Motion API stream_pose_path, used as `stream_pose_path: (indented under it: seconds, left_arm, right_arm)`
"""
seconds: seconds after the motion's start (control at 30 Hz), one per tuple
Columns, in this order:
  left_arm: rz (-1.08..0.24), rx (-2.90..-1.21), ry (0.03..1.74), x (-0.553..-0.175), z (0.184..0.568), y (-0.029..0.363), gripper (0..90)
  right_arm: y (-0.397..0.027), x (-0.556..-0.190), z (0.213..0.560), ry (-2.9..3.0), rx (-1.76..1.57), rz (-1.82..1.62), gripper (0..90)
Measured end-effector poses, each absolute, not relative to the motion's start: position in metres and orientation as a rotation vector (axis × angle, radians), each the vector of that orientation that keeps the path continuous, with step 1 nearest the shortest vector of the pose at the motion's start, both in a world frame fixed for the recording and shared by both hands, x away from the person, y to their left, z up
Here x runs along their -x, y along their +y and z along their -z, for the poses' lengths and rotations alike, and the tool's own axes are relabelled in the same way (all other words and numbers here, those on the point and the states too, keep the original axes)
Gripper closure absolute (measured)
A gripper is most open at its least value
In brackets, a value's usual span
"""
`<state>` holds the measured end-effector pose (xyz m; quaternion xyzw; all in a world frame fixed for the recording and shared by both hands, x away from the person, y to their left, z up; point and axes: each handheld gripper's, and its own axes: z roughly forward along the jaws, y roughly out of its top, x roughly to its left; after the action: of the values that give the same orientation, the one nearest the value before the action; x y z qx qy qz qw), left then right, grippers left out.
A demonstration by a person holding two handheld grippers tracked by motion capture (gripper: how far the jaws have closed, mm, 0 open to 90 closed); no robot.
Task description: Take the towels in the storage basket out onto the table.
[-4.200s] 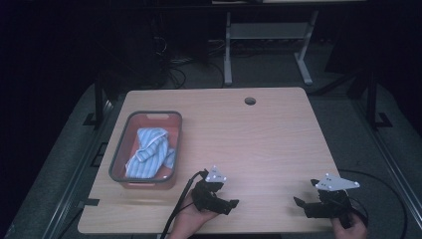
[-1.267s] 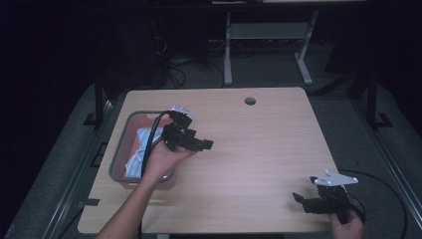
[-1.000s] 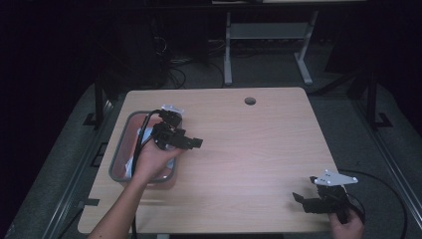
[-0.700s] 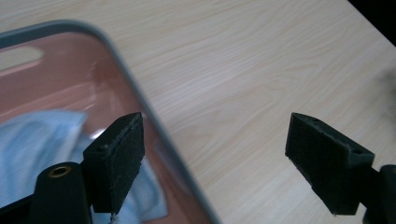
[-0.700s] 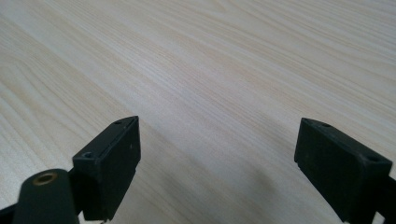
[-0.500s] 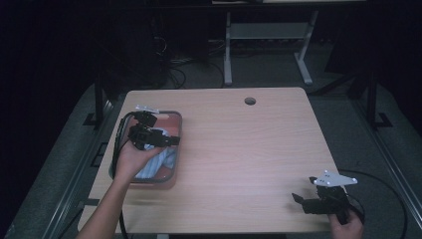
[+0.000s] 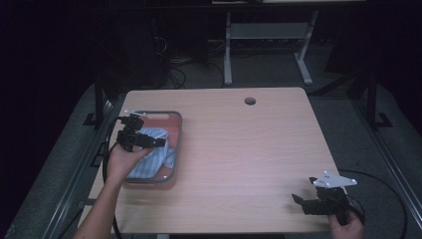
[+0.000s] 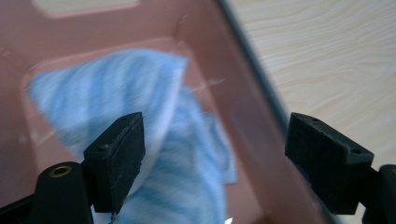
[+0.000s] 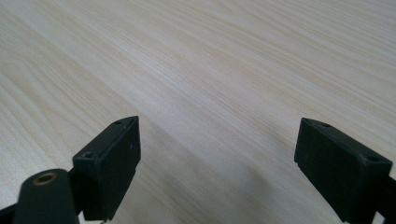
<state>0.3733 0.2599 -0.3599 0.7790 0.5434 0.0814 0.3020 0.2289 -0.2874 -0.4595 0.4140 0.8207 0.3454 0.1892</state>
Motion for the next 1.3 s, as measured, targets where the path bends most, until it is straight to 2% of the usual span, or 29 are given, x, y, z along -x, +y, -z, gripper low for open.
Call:
stream_pose_path:
  seconds: [0.07, 0.33, 0.5, 0.67, 0.7, 0.97, 1.3]
  left_arm:
    - [-0.182, -2.059, 1.470, -0.375, 0.366, 0.263, 20.1]
    - [-0.255, -2.162, 1.557, -0.382, 0.380, 0.258, 23.4]
    - [-0.259, -2.205, 1.588, -0.390, 0.389, 0.255, 21.7]
    - [-0.278, -2.299, 1.613, -0.395, 0.398, 0.246, 26.4]
    - [-0.292, -2.336, 1.616, -0.397, 0.401, 0.244, 31.9]
    - [-0.277, -2.380, 1.644, -0.401, 0.410, 0.242, 39.3]
    - [-0.301, -2.481, 1.601, -0.399, 0.415, 0.234, 48.3]
  right_arm:
    - [-0.287, -0.229, 0.459, 2.312, -1.165, -0.973, 13.9]
    - [-0.285, -0.229, 0.459, 2.317, -1.146, -0.974, 13.9]
    - [-0.281, -0.227, 0.459, 2.322, -1.127, -0.973, 13.9]
    - [-0.282, -0.227, 0.458, 2.320, -1.129, -0.979, 13.8]
    - [-0.283, -0.227, 0.457, 2.313, -1.123, -0.985, 13.9]
    - [-0.285, -0.225, 0.457, 2.308, -1.136, -0.986, 13.9]
    - [-0.279, -0.225, 0.459, 2.316, -1.130, -0.979, 13.9]
